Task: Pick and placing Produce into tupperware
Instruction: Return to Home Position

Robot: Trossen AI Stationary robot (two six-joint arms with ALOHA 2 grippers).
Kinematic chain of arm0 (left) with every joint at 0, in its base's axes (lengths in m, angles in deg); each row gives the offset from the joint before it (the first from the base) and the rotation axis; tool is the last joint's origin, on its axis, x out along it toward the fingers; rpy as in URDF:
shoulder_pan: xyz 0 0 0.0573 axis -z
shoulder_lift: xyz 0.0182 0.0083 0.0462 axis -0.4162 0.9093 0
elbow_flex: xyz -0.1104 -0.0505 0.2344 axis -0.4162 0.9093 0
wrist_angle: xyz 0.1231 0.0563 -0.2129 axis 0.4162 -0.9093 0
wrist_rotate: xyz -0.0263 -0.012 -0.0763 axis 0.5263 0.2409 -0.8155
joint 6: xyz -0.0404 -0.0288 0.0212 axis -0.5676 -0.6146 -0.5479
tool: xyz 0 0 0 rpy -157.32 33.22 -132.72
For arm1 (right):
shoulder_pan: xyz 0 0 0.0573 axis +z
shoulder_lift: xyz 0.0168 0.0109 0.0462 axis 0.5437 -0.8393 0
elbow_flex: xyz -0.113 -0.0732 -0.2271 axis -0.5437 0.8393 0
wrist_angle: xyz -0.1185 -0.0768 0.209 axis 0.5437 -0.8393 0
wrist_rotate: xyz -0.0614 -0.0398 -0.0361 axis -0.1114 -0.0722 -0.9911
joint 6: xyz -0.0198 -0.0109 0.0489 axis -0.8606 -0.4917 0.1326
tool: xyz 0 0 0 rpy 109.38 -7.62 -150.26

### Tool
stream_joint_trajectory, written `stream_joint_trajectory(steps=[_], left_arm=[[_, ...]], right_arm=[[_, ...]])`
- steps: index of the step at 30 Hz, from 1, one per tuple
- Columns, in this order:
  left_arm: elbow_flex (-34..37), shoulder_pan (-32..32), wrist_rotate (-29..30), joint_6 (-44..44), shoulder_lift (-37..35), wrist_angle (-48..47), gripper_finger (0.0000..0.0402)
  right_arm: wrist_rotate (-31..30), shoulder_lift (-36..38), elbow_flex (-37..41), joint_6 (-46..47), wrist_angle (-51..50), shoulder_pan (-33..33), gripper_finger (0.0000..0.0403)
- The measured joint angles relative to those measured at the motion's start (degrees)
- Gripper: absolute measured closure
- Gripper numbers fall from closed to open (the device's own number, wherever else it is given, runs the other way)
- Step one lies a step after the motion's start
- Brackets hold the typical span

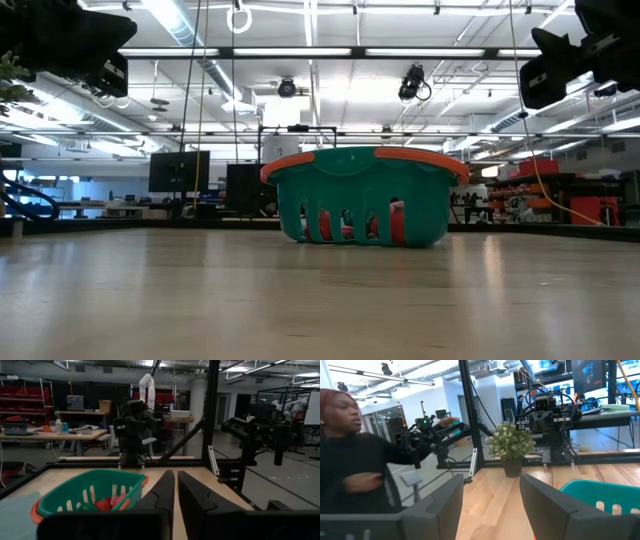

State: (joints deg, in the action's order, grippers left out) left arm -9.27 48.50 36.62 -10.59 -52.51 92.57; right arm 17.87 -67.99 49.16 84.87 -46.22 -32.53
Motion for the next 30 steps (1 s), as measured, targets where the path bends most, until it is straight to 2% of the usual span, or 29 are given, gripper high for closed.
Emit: stream_joint_trajectory(steps=[16,24,30], left_arm=[[0.00,-0.02,-0.04,0.37,-1.80,-0.67,0.0363],[0.00,-0.04,-0.04,-1.50,-9.87,-13.09,0.0374],[-0.11,-0.07,-0.28,-2.35,-9.75,-16.06,0.0378]], right_arm=[[0.00,0.00,-0.09,0.00,0.02,-0.02,0.0199],[0.00,0.00,-0.09,0.00,0.02,-0.01,0.0199],[0.02,0.00,-0.11,0.00,0.03,-0.02,0.0199]])
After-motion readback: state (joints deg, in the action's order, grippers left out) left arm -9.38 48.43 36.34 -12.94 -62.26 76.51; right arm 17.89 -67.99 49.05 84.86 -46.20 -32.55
